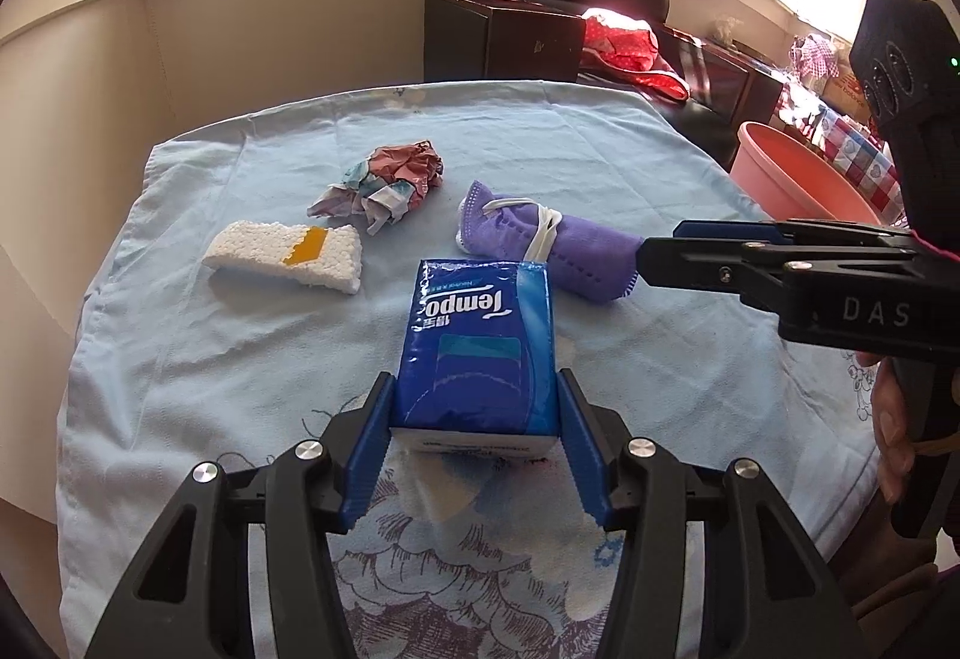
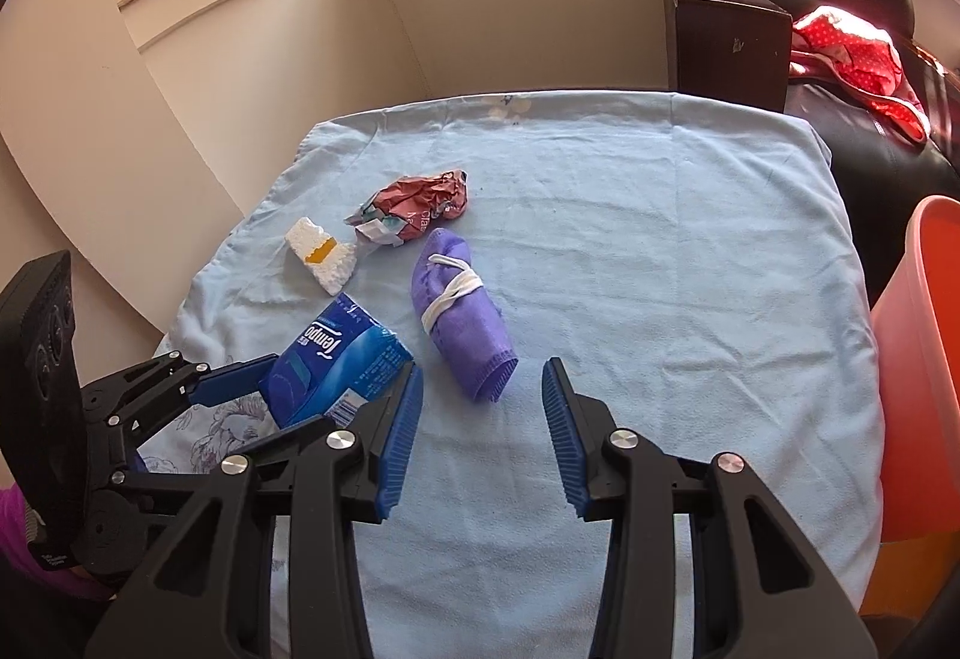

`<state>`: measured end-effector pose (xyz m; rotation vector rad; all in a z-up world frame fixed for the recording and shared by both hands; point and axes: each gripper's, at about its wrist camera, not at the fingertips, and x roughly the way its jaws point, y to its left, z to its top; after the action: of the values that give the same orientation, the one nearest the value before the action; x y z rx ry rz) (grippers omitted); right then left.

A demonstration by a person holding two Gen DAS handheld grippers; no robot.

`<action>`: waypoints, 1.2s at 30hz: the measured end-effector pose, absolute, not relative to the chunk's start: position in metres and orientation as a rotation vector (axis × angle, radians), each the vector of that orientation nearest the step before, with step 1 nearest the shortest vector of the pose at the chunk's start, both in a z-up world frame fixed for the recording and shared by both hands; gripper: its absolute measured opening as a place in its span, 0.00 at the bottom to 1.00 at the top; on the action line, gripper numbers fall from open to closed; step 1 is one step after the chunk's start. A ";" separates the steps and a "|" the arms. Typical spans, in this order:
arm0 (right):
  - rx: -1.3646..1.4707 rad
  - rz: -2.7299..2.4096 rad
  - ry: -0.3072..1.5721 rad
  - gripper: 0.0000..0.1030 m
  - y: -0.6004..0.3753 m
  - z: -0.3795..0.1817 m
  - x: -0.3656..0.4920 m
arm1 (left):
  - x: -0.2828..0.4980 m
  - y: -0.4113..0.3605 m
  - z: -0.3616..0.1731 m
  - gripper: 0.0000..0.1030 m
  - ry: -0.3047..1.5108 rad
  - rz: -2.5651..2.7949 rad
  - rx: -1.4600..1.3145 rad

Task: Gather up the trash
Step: 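Grasp the blue Tempo tissue pack with the left gripper while the right gripper grasps the purple cloth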

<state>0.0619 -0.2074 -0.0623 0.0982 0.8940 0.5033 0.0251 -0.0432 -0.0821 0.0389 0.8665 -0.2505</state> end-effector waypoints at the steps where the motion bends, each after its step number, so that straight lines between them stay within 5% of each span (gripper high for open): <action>1: 0.101 0.504 0.902 0.41 -0.206 -0.064 0.065 | 0.024 -0.041 -0.082 0.51 0.864 -0.247 0.028; 16: 0.055 0.477 0.935 0.40 -0.187 -0.076 0.084 | 0.016 -0.022 -0.078 0.51 0.853 -0.217 -0.025; 18: 0.054 0.485 0.936 0.26 -0.185 -0.076 0.082 | 0.015 -0.022 -0.077 0.51 0.850 -0.213 -0.026; 36: 0.050 0.465 0.785 0.13 -0.202 -0.048 0.034 | 0.002 -0.029 -0.064 0.51 0.804 -0.206 -0.028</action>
<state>0.0340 -0.2021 -0.0482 0.0499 0.7849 0.4645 0.0023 -0.0291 -0.0637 -0.0282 0.8039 -0.2057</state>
